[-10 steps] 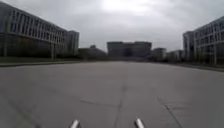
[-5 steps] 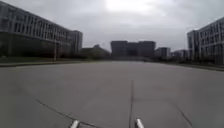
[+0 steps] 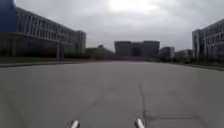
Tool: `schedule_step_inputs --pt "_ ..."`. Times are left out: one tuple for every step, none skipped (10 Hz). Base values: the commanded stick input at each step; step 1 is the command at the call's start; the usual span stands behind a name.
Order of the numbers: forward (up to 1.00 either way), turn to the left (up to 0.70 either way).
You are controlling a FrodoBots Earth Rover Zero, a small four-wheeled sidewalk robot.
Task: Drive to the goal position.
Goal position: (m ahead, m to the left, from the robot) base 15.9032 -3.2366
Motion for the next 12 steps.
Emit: schedule_step_inputs --pt "1.0 0.01" --pt "1.0 -0.34" --pt "1.0 -0.34" --pt "1.0 -0.34" --pt "1.0 -0.34" --pt "1.0 -0.34" --pt "1.0 -0.34" --pt "1.0 -0.34" --pt "1.0 -0.34" --pt "1.0 -0.34" --pt "1.0 -0.34" --pt "1.0 -0.16"
